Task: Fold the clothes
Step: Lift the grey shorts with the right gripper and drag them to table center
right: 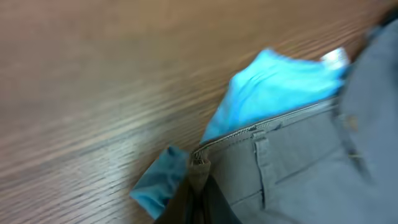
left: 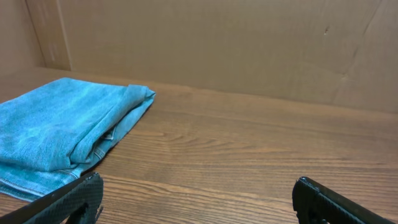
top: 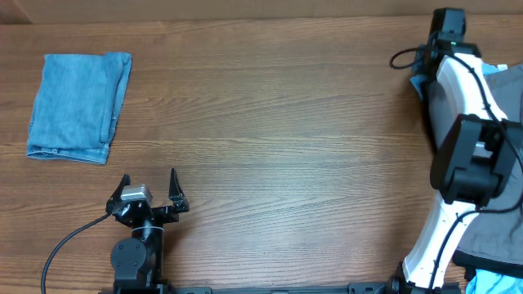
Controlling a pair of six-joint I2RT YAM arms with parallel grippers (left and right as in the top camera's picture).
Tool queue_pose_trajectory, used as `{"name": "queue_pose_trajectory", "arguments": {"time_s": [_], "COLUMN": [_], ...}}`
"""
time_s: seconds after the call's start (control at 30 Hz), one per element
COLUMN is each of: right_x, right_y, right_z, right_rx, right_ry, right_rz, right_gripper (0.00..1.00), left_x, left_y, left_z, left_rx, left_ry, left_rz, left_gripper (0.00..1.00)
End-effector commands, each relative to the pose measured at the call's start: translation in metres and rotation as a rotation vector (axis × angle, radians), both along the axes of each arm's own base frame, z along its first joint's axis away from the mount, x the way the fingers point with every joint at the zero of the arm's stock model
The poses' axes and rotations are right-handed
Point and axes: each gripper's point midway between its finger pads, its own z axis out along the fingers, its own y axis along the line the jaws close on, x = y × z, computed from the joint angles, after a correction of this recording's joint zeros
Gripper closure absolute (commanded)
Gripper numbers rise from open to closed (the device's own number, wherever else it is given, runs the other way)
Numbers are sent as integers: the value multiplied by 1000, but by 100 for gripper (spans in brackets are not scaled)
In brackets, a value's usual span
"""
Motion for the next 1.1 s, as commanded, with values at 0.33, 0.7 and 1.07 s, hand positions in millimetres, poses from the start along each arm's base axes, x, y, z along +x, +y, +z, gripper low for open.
{"name": "queue_pose_trajectory", "arguments": {"time_s": [0.33, 0.7, 1.07], "right_x": [-69, -105, -139], "right_y": [25, 220, 411], "right_z": [271, 331, 313], "right_rx": [-114, 18, 264], "right_ry": [-436, -562, -549], "right_rz": [-6, 427, 850], "right_gripper": [96, 96, 96], "left_x": [0, 0, 0], "left_y": [-3, -3, -3], "left_z": [1, 1, 1], "left_rx": [3, 3, 3], "left_ry": [-8, -8, -8], "left_rz": [-15, -15, -15], "left_gripper": [0, 0, 0]}}
